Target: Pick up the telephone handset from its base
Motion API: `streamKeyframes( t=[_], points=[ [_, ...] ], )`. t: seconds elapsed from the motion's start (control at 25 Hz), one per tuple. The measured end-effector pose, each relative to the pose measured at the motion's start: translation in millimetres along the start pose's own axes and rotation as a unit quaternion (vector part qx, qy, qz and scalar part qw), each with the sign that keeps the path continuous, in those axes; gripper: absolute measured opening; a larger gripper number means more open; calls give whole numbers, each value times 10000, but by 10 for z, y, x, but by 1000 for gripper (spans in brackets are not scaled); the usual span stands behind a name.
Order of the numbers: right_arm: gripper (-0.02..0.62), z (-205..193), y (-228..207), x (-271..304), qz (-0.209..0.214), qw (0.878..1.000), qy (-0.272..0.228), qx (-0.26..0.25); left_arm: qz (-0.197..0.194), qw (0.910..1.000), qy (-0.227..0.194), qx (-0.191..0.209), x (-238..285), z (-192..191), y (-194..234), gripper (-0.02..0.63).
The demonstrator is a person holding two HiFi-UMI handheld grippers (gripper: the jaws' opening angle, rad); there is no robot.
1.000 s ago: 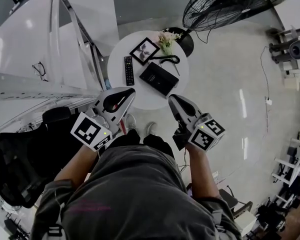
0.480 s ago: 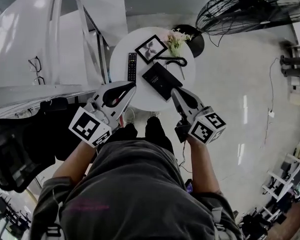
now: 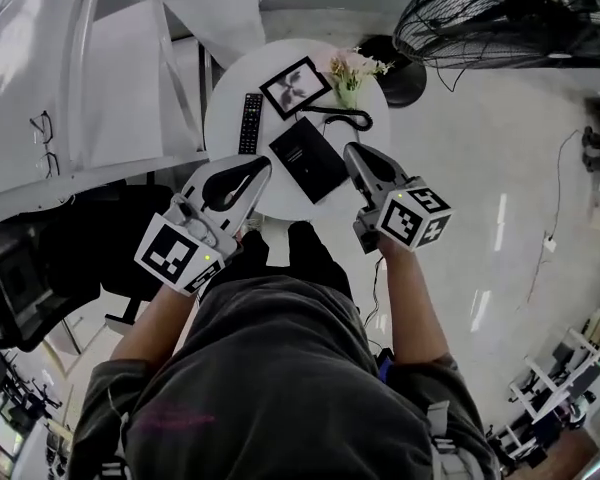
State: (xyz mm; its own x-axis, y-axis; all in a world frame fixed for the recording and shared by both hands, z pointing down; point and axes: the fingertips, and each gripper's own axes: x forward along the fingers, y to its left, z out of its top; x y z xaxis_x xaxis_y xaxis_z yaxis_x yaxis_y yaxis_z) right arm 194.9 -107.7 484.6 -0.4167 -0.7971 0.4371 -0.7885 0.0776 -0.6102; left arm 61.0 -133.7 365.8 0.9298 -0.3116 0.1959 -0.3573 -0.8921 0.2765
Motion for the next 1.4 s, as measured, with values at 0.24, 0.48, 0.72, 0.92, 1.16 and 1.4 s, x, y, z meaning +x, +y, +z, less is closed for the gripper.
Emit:
streamKeyframes(
  t=[0.24,0.48,0.72,0.92,1.16,1.4],
  points=[
    [25,-169,-484,346,165,9976,637,202,464,9986,178,-195,196,-227,51,18],
    [98,-554,-819,661,321,9870,1555,253,840,9954,280,-364,273,-381,126,18],
    [114,-903,-1002,896,313,9725,2295,245,1109,9921,361,-466,253,-498,228,18],
    [139,-1153,-1140,995,322,9565,2892,200,1237,9902,373,-529,201,-556,287,18],
    [158,-1382,-1181,1075,455,9340,3524,366,1376,9880,356,-607,89,-631,390,18],
    [136,-1538,-1145,1085,754,9129,3879,1019,1473,9856,317,-764,-9,-715,443,18]
  ],
)
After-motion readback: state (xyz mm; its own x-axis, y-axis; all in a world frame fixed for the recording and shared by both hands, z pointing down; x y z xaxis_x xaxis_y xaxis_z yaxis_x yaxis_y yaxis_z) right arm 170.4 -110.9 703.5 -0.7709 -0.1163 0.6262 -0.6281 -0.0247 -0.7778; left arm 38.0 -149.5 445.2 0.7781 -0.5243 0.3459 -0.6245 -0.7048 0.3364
